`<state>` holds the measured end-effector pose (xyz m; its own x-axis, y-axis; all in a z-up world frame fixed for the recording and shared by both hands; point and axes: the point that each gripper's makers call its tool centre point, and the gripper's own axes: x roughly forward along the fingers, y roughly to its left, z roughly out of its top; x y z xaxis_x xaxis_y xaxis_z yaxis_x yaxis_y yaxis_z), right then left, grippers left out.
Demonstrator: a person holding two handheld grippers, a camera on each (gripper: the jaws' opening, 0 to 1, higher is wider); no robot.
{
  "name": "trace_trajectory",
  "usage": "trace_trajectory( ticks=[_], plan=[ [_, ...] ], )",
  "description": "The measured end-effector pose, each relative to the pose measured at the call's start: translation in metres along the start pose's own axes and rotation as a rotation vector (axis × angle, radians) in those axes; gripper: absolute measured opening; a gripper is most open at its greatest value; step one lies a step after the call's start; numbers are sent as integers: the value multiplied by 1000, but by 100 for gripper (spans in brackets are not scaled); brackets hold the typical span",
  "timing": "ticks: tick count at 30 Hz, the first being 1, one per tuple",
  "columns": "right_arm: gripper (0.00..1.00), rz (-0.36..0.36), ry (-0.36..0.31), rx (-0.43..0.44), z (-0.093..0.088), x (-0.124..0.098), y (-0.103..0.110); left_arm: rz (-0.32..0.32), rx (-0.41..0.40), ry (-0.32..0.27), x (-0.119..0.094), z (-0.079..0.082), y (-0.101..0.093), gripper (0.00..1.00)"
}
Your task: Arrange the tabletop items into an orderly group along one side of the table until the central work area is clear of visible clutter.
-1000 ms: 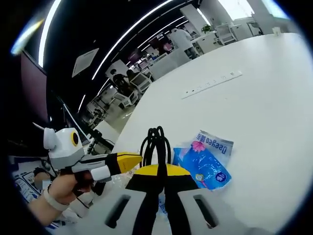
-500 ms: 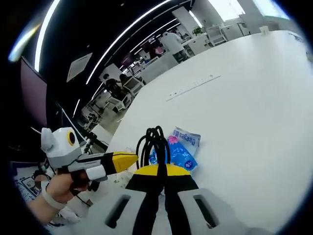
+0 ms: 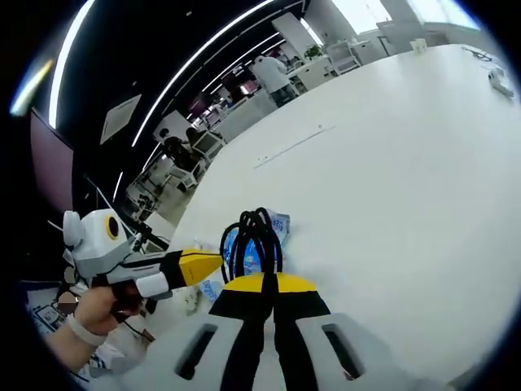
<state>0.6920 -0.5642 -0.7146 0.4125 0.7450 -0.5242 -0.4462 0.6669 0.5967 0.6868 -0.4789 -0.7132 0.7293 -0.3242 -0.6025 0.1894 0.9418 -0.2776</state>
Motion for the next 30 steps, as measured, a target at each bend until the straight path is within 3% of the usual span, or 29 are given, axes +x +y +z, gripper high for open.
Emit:
trace_trajectory(
  ticks=[18,30],
  plan=[
    [0,-49,29,93,-25,-34,-60,-73,46,80,33,-25,-56,0],
    [0,-63,58,131,-30,-37,-85,-97,41,113,51,-32,-70,0]
  ],
)
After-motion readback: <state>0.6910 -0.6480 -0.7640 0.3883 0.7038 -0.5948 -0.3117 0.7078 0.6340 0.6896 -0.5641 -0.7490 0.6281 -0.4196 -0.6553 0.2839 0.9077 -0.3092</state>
